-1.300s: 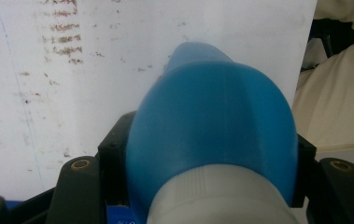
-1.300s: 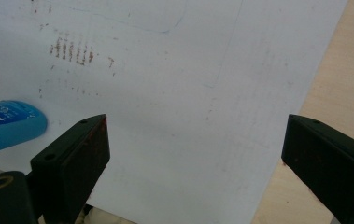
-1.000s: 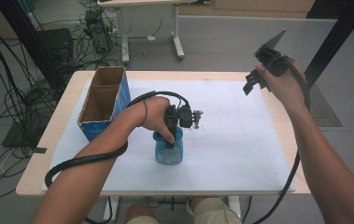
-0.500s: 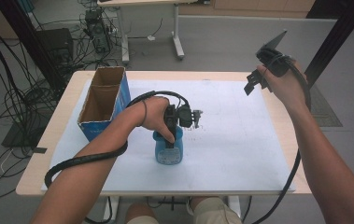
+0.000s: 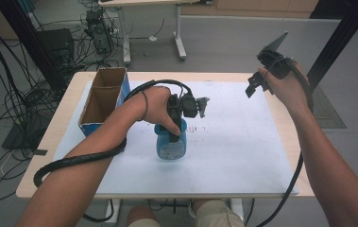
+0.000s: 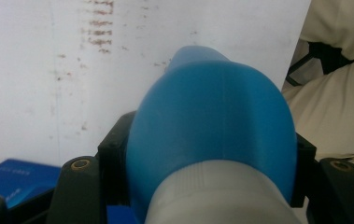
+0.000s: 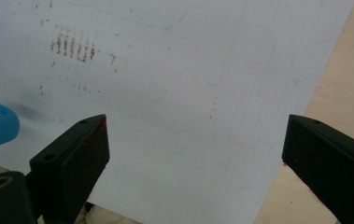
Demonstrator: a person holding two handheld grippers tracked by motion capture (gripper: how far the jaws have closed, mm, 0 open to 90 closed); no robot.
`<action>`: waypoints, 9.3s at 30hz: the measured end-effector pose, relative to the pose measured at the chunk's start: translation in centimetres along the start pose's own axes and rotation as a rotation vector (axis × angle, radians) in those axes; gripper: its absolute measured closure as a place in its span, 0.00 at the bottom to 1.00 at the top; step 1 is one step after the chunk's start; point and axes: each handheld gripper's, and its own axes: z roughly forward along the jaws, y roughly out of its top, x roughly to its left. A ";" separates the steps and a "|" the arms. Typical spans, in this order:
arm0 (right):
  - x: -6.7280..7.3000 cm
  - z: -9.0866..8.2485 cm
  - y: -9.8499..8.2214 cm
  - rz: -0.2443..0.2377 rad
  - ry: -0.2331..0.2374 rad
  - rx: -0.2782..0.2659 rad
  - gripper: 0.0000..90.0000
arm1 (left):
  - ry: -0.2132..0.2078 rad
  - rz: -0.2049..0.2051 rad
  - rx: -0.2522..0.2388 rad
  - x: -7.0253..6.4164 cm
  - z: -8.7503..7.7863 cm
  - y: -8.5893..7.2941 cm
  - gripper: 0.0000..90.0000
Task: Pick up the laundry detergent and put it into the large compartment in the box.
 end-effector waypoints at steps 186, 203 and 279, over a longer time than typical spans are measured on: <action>4.4 0.8 -0.6 -0.065 -0.018 0.034 0.09 | 0.039 -1.341 -0.057 12.2 7.0 -20.1 0.42; 4.4 1.1 -0.4 -0.062 -0.015 0.036 0.09 | 0.029 -1.344 -0.062 12.4 7.1 -20.4 0.42; 4.4 0.7 -0.7 -0.064 -0.012 0.028 0.09 | 0.047 -1.347 -0.076 11.9 7.1 -20.3 0.41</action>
